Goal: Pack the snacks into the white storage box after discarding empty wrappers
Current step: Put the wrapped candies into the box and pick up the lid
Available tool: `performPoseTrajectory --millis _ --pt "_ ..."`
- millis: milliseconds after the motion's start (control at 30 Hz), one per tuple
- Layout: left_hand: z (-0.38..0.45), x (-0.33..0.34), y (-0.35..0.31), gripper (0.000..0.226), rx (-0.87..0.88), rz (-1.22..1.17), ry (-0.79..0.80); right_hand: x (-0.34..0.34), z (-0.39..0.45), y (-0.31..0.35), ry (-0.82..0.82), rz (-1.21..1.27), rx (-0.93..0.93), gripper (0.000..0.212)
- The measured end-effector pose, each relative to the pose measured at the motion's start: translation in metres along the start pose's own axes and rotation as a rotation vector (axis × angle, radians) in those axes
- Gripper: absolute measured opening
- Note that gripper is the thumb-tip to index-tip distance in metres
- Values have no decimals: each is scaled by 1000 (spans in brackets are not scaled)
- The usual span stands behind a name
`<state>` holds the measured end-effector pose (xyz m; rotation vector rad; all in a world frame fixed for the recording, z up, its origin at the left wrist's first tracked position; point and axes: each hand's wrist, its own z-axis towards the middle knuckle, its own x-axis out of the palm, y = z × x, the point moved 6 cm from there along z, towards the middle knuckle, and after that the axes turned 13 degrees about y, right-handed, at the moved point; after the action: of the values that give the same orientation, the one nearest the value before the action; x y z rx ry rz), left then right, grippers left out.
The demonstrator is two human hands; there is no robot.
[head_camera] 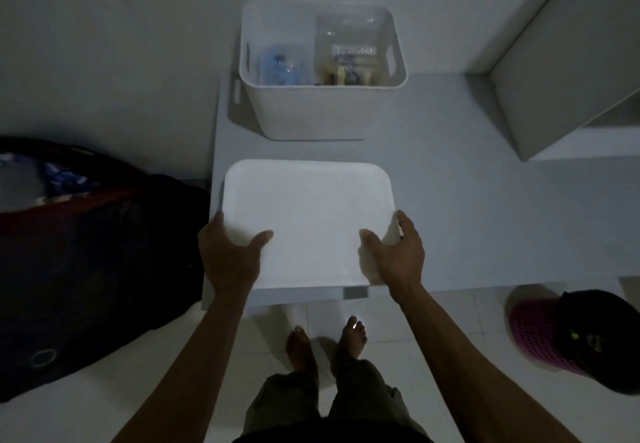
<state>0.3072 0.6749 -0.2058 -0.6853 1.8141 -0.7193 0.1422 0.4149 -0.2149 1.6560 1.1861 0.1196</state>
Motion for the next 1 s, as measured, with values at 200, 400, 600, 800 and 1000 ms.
performPoseTrajectory --millis 200,400,600,800,1000 --pt "-1 -38 -55 95 173 -14 35 -36 -26 58 -86 -62 -154 89" --pt "3 -66 -128 101 346 29 -10 -73 -26 121 -180 -83 -299 89" --pt "36 -62 -162 108 354 39 6 -86 6 157 -204 -34 -322 87" --pt "86 -43 -178 112 299 75 33 -82 59 175 -175 -27 -284 86" --pt "148 -26 -199 115 239 107 53 -74 131 206 -116 -48 -253 86"
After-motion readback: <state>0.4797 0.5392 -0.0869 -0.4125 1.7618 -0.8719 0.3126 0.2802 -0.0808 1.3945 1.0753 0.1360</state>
